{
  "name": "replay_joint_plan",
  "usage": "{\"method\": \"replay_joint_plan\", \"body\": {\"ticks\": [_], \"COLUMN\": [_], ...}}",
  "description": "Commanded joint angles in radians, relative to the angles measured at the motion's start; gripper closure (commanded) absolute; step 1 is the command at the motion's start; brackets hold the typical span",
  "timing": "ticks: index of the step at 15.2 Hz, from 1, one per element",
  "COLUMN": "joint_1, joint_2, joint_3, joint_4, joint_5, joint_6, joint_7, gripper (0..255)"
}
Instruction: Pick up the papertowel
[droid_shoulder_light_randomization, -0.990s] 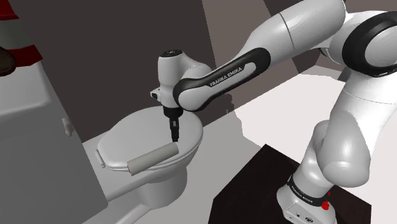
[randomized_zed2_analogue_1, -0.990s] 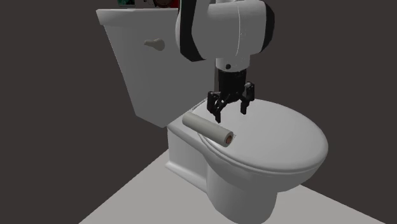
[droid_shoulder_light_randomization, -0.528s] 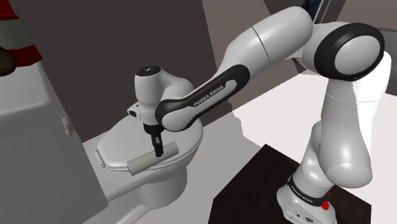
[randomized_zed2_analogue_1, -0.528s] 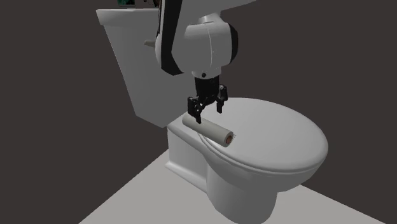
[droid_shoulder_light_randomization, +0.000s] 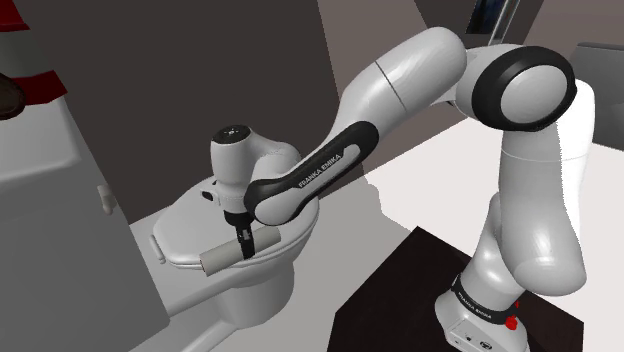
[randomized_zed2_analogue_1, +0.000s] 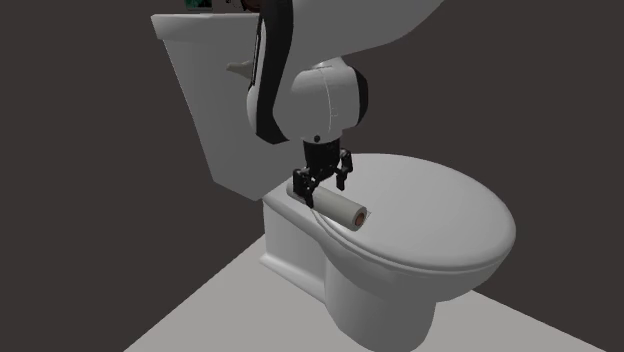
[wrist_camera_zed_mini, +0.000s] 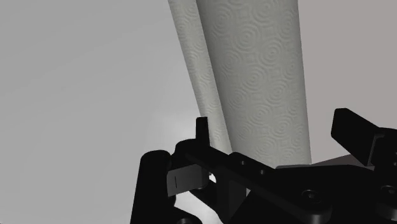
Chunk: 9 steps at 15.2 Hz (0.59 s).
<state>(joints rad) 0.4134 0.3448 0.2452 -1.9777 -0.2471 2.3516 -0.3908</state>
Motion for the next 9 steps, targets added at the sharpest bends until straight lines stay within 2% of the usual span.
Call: {"method": "replay_joint_plan", "body": {"ticks": [1, 2, 9], "joint_1": [0.002, 0.002, 0.003], "joint_2": [0.009, 0.011, 0.010], "joint_3": [-0.001, -0.002, -0.001], "joint_4": [0.001, 0.003, 0.003], "joint_5": [-0.004, -0.005, -0.004], "joint_6": [0.008, 0.008, 0.007], "joint_7": [0.005, 0.004, 0.005], "gripper": [0, 255, 255]}}
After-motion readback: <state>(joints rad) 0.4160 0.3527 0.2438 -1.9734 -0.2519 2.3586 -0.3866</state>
